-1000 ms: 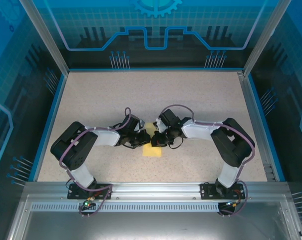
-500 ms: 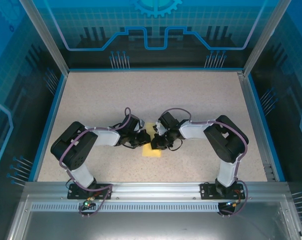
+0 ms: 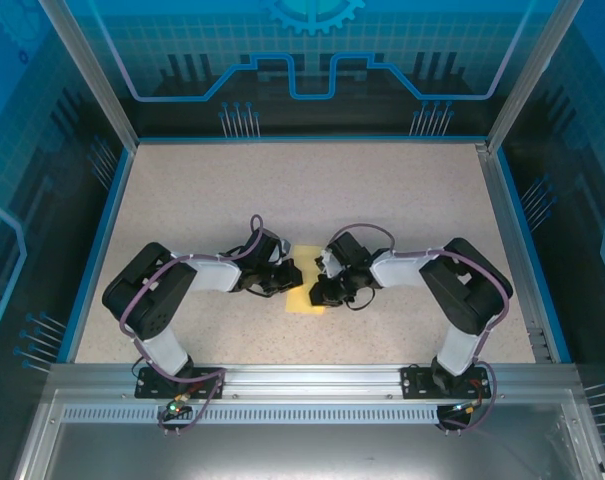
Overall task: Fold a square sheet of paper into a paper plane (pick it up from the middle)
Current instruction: Fold the triangle a second time at the center of the table.
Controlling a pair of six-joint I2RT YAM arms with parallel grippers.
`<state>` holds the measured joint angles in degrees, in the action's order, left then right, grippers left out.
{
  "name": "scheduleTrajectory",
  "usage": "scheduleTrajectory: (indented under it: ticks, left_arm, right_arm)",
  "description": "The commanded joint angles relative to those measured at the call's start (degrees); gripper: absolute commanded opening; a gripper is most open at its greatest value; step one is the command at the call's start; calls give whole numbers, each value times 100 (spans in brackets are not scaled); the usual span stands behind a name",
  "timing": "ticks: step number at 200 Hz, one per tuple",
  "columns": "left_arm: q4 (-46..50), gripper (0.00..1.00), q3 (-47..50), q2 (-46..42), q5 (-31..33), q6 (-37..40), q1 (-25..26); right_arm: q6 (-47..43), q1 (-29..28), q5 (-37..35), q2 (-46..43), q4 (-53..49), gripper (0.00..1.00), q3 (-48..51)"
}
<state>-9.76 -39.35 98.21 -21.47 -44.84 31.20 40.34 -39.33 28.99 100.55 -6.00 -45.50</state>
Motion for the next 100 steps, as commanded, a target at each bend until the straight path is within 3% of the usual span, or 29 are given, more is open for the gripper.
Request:
scheduleTrajectory:
  ticks: [1, 100]
  left_arm:
    - [369, 7, 33, 281, 381, 64, 0]
    - [382, 7, -6, 310, 362, 81, 3]
  right_arm:
    - [36, 17, 64, -146, -488, 12, 249]
    - [98, 41, 102, -455, -362, 16, 590]
